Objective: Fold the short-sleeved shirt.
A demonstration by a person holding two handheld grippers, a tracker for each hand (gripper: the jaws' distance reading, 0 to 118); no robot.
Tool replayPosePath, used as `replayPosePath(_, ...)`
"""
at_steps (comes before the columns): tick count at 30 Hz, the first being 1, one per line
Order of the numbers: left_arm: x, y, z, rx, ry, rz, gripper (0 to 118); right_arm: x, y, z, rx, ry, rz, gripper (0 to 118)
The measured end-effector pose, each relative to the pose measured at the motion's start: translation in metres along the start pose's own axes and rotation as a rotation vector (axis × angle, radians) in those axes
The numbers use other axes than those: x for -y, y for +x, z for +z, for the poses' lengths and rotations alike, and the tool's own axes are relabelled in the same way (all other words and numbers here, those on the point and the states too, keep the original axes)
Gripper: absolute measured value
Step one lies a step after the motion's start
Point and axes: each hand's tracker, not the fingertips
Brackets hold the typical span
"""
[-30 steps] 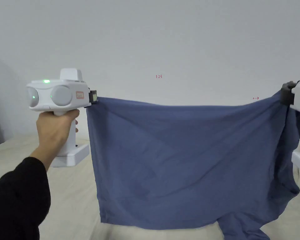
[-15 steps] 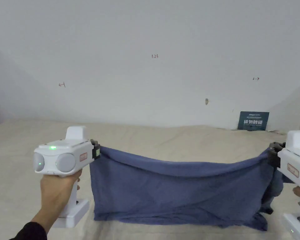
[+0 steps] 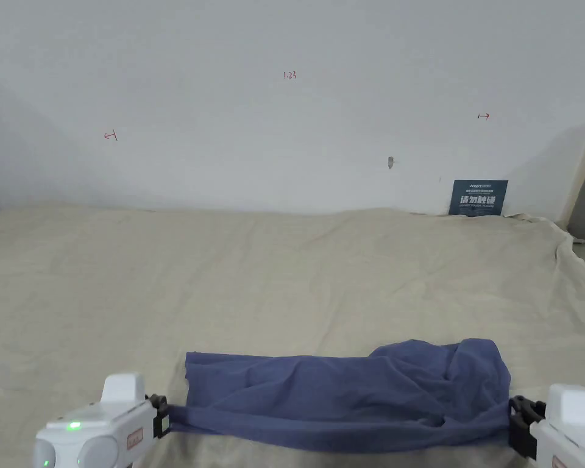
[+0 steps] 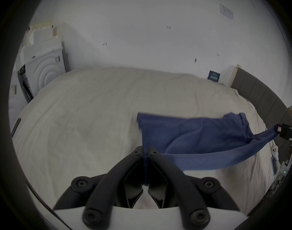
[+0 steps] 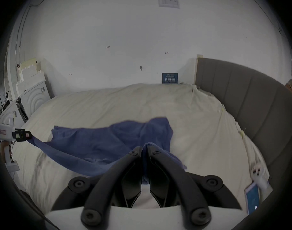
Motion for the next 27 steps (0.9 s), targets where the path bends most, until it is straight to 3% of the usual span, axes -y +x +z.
replayPosePath(6,0.052,-0.016,0.033,-0.019,-0.052,0.029,1,0.055,0.001,0.044,0.005,-0.035,-0.041,3)
replayPosePath(17,0.115,-0.032,0.094,-0.029,-0.075,0.026,1,0.125,-0.019,0.124,0.005,-0.094,-0.043,3)
replayPosePath(27,0.166,-0.041,0.118,-0.041,-0.133,0.002,1,0.163,-0.020,0.154,0.015,-0.151,-0.063,3)
